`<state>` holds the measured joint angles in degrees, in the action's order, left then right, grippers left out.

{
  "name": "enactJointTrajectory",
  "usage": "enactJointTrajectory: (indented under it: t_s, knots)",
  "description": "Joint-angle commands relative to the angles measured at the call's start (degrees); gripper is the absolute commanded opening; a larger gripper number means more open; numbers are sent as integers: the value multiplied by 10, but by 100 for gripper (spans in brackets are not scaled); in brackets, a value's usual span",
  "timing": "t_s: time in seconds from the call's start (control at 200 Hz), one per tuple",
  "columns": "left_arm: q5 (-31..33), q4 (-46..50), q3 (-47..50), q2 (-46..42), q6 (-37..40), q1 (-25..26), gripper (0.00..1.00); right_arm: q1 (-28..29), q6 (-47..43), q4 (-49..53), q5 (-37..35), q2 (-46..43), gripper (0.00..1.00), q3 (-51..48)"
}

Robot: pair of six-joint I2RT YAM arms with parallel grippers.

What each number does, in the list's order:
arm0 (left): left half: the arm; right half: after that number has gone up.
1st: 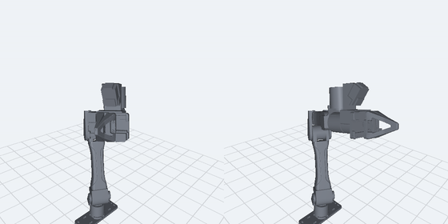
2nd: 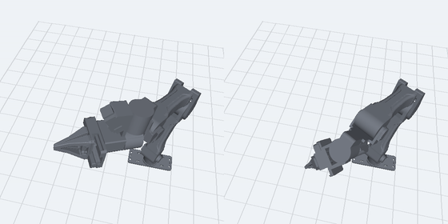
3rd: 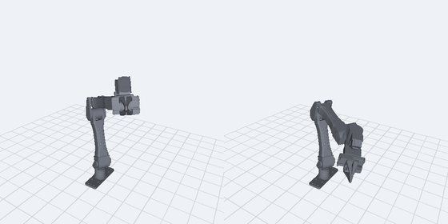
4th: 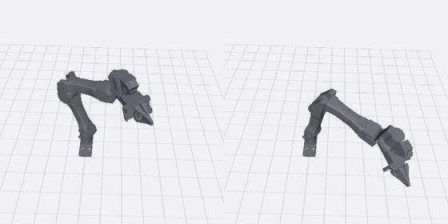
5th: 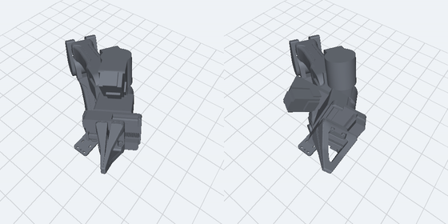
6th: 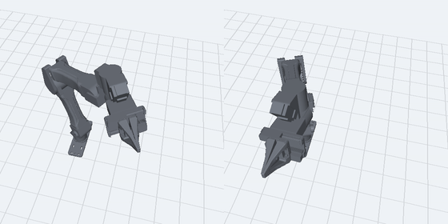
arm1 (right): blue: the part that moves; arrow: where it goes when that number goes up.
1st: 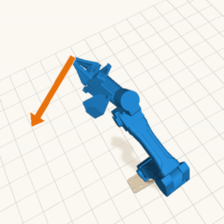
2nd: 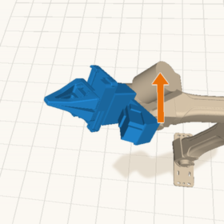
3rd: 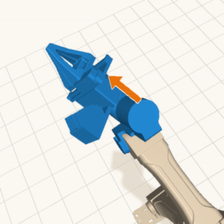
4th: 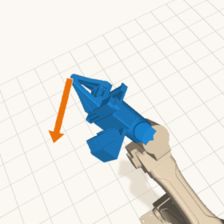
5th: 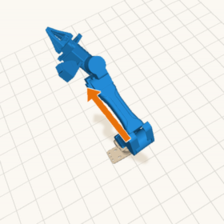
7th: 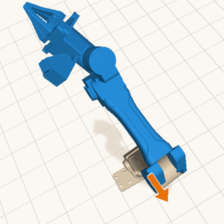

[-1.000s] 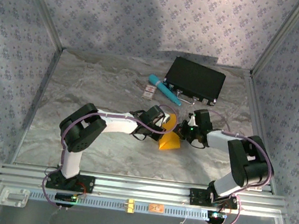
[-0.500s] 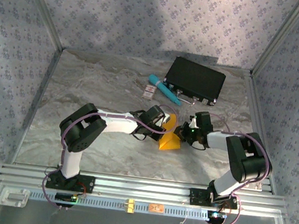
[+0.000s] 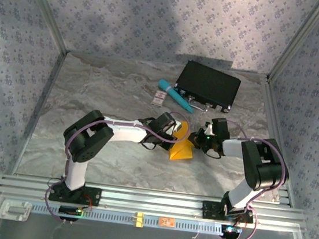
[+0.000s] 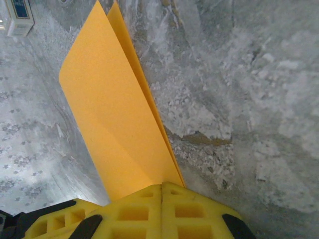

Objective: Fold a paper plane with a square sheet of paper (pick it up from the middle)
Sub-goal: Fold the triangle a second time at the center of the table.

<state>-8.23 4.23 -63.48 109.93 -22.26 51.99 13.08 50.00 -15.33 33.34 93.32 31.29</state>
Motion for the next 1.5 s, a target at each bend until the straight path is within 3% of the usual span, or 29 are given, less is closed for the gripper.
enactJointTrajectory:
  t_s: [0.0,0.145,0.35,0.755,1.259,1.444,1.499]
  knots:
    - [1,34,7,17,9,-5,0,-15,7,9,-30,1,0,-18]
    - [1,33,8,17,9,-5,0,-20,2,-2,-6,-36,0,-12]
    - [0,32,7,17,9,-6,0,16,-15,47,0,-84,0,6]
    - [1,31,9,17,8,-6,0,98,20,23,-1,-42,0,-2]
    - [4,31,6,8,-1,-6,0,82,23,9,-34,-14,0,-60]
    - [16,41,-4,-21,-27,-13,20,81,24,11,-39,-18,0,-61]
    - [16,44,-5,-32,-35,-15,31,81,25,9,-40,-18,0,-61]
